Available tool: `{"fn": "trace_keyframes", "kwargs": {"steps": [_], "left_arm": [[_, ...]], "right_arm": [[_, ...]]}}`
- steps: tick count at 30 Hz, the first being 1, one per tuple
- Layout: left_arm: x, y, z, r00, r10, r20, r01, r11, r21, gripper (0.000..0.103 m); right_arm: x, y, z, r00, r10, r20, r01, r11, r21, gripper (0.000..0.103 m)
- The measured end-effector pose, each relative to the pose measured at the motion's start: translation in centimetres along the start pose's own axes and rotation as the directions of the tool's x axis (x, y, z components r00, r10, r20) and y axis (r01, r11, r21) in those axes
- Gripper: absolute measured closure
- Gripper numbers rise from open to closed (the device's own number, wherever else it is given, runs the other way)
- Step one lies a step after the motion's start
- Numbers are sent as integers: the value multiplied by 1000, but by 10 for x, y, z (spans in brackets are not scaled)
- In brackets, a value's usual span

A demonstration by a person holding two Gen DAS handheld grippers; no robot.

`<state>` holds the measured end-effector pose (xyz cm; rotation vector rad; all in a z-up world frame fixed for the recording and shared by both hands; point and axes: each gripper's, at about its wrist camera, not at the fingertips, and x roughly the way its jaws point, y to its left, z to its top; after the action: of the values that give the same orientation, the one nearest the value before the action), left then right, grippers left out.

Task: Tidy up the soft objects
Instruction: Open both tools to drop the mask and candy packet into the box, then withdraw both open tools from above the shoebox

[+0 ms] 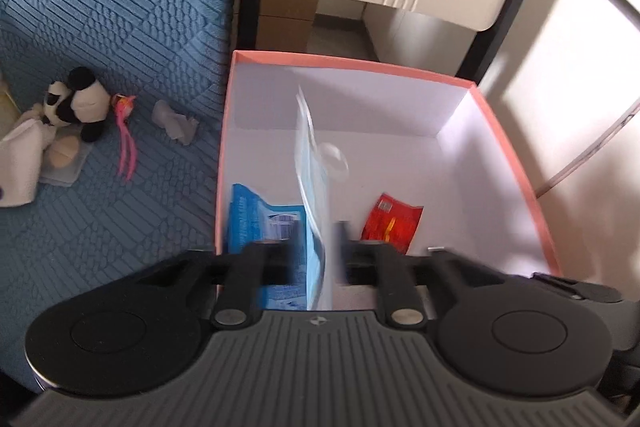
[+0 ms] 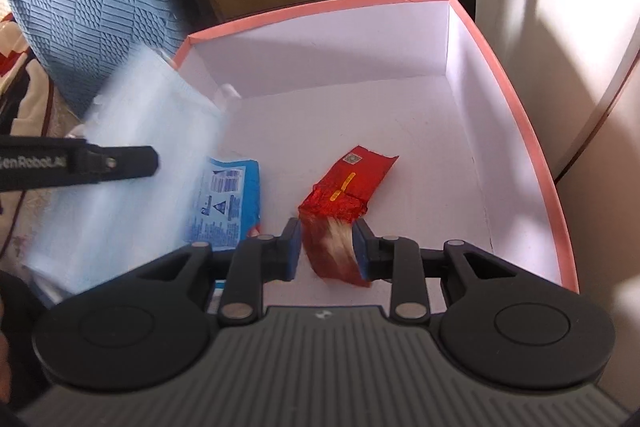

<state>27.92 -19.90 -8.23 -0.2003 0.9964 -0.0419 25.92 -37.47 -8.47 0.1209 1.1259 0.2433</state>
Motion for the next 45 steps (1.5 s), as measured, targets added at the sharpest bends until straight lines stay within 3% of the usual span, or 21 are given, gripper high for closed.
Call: {"fn": "trace_keyframes", "kwargs": {"steps": [1,3,15,25,37,45], "left_arm": [[-2,1,0,1000,3,14,-3,1000,-1,37],[-9,2,0,999,-8,43,8,1000,-4,35],[-65,13,10,988,-16,153,13,1000,22,35],[-120,26,5,967,-27,254,18,999,37,35],[-174,64,-12,938,-39,344,22,998,52,35],[-188,101,-27,923,-16,383,5,1000,31,35]], "right_arm": [[-1,0,1,1000,10,2,-10,1000,1,56],[-5,0,3,1000,17,9,-17,1000,2,49],[-52,14,13,994,39,101,-40,999,8,49],[-101,45,24,981,46,188,-45,999,-13,49],[-139,96,13,967,49,248,-36,998,-57,49],[-152,120,-2,954,42,297,-25,998,-61,49]]}}
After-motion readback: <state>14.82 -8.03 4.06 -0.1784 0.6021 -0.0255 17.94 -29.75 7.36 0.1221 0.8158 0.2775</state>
